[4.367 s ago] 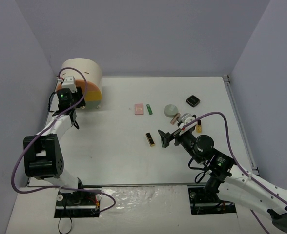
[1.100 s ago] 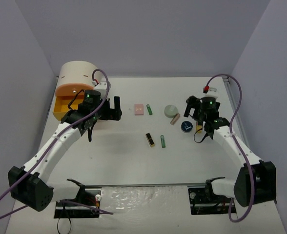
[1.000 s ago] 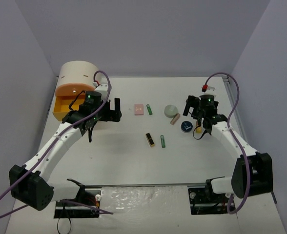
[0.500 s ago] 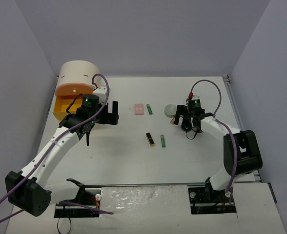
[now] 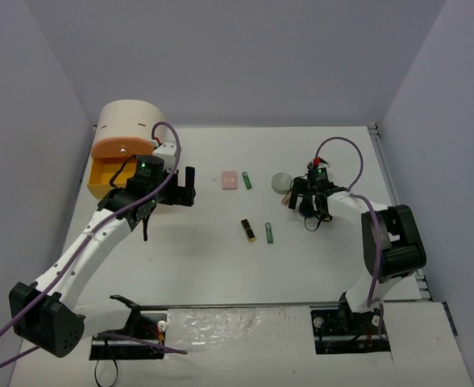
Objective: Organize the makeup
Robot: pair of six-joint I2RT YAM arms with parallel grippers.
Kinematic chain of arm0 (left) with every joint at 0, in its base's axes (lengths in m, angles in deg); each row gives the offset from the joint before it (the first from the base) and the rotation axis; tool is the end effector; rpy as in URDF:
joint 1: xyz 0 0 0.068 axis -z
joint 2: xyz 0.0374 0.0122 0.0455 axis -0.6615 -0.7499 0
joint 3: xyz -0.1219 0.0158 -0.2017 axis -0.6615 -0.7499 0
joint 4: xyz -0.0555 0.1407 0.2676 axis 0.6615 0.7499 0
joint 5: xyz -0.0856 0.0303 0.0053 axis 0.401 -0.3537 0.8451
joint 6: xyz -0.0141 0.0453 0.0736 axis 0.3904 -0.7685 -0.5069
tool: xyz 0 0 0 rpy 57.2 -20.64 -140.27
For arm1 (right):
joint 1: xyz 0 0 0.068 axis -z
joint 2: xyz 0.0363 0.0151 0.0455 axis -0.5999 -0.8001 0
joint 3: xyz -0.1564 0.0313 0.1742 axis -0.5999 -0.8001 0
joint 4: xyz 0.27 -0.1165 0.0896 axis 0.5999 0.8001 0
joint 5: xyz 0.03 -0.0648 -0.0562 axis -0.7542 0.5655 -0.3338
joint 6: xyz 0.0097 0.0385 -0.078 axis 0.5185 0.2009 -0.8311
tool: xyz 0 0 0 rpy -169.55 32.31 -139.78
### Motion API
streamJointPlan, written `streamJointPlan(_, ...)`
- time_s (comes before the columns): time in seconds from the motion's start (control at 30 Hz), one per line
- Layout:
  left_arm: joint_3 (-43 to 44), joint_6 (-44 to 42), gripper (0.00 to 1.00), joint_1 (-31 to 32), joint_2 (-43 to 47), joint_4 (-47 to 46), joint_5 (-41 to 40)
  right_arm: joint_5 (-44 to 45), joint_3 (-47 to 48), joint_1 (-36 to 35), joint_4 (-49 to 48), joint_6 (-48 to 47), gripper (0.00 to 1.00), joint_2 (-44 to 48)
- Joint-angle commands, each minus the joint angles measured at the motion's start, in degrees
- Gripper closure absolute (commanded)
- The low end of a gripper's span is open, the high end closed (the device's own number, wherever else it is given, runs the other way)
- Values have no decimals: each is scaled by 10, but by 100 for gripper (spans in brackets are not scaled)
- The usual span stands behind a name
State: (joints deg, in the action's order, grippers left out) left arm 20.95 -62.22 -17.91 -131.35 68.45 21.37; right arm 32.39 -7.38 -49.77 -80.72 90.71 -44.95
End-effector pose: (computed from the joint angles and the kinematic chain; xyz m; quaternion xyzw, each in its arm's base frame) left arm 0.3316 -0.1485 0.2778 0.0765 0.8676 -0.1822 0.4564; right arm 0.3903 0.0836 0.0654 0.0841 0.9096 0.0880 0.3974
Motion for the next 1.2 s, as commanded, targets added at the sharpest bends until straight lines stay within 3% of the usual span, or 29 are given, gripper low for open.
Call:
streamJointPlan(0.0, 10, -1, 3, -3, 5, -18, -7, 24, 9, -9, 5, 16, 4, -5)
streamJointPlan(0.17, 9, 1, 3, -3, 4, -19, -6, 29, 12, -17, 11, 20, 8, -12)
streamJointPlan(0.3, 9, 2, 3, -3, 5, -19, -3, 43, 16, -26, 19, 24, 18, -18)
streamJointPlan(0.57, 9, 12, 3, -3, 7, -17, 13, 69, 24, -60, 34, 21, 60, -1)
streamJointPlan(0.8, 19, 53, 3, -3, 22, 1, 73, 43, 53, -135, 29, -71, 86, 94)
streamJointPlan(0.97, 53, 82, 3, -2, 30, 29, 139, -18, 63, -224, -14, -174, 91, 179)
streamJointPlan(1.17, 88, 134, 3, -3, 39, 45, 219, -156, 43, -304, -96, -282, 91, 243)
